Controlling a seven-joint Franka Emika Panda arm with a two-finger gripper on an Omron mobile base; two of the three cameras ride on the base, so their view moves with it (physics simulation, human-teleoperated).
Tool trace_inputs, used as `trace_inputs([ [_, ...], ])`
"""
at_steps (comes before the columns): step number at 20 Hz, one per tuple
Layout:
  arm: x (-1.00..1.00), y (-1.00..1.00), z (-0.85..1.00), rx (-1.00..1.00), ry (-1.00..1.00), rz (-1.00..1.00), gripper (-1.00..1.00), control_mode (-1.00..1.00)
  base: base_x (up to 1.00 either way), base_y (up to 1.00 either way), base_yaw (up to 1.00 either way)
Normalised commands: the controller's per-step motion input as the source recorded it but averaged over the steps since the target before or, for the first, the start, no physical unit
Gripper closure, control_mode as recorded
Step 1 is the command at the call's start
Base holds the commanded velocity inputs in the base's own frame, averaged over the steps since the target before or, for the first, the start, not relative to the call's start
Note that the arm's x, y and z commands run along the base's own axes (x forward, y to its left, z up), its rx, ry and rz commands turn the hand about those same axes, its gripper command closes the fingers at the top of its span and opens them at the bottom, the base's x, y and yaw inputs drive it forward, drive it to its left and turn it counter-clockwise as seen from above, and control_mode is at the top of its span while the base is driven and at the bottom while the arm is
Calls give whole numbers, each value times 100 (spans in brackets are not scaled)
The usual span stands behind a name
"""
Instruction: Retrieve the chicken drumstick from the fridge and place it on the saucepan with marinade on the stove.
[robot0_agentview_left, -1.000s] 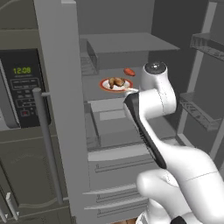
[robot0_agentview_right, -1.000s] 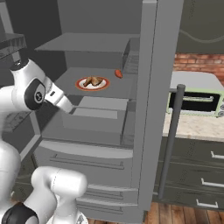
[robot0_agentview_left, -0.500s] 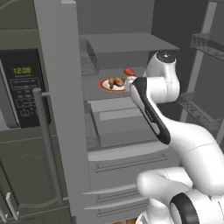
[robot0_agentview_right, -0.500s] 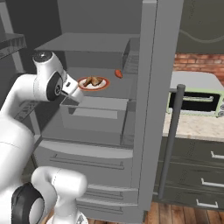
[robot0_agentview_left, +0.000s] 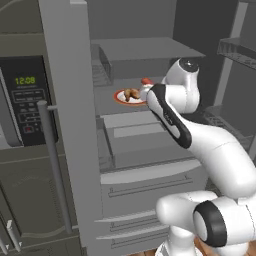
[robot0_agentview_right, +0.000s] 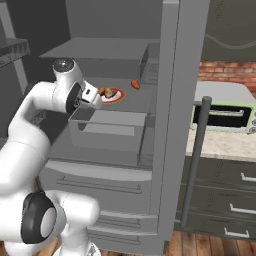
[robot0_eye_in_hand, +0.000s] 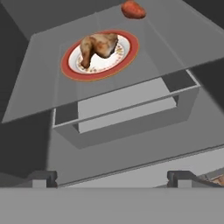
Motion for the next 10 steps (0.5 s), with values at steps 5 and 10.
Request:
trace_inputs([
  [5, 31, 27, -2, -11, -9, 0, -100, -100, 0, 0, 0],
  [10, 46, 7, 0, -10, 0, 0, -100, -100, 0, 0, 0],
])
